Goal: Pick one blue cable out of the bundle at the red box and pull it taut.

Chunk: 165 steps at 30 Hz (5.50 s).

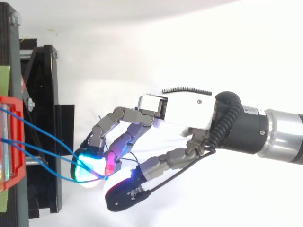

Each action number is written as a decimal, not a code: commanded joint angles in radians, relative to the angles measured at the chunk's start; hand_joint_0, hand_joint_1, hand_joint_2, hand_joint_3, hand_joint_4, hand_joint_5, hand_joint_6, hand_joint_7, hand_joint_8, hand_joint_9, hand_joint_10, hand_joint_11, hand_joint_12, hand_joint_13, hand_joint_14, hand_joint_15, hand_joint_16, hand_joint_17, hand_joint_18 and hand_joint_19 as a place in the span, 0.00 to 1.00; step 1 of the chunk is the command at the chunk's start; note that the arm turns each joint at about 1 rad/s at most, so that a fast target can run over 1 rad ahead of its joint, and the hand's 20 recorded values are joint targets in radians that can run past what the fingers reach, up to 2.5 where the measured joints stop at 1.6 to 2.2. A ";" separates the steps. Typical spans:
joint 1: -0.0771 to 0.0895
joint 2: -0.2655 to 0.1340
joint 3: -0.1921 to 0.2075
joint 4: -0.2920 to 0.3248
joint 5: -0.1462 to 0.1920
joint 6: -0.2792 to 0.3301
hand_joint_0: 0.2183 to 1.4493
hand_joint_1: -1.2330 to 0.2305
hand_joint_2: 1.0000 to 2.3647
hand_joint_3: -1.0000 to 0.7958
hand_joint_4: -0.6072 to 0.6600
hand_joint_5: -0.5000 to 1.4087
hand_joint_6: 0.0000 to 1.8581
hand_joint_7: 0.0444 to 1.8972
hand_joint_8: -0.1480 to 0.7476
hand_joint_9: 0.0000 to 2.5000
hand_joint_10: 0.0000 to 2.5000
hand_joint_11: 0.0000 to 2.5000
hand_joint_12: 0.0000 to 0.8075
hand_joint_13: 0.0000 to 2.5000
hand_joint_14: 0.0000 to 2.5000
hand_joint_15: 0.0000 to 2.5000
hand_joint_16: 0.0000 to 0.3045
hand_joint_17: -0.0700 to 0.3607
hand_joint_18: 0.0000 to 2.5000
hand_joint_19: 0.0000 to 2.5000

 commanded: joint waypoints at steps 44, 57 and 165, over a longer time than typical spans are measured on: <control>-0.002 0.001 0.041 -0.086 -0.041 0.001 0.37 0.29 0.00 0.30 0.47 0.19 0.51 0.33 0.62 0.52 0.00 0.48 0.48 0.43 0.01 0.18 0.16 0.42 0.38 0.19; -0.012 0.007 0.041 -0.141 -0.103 -0.009 0.35 0.22 0.00 0.28 0.50 0.19 0.51 0.31 0.60 0.51 0.00 0.48 0.47 0.43 0.01 0.18 0.16 0.41 0.38 0.20; -0.051 0.115 0.041 -0.278 -0.103 -0.098 0.25 0.39 0.00 0.28 0.50 0.21 0.49 0.40 0.64 0.59 0.00 0.49 0.52 0.47 0.01 0.21 0.18 0.46 0.43 0.23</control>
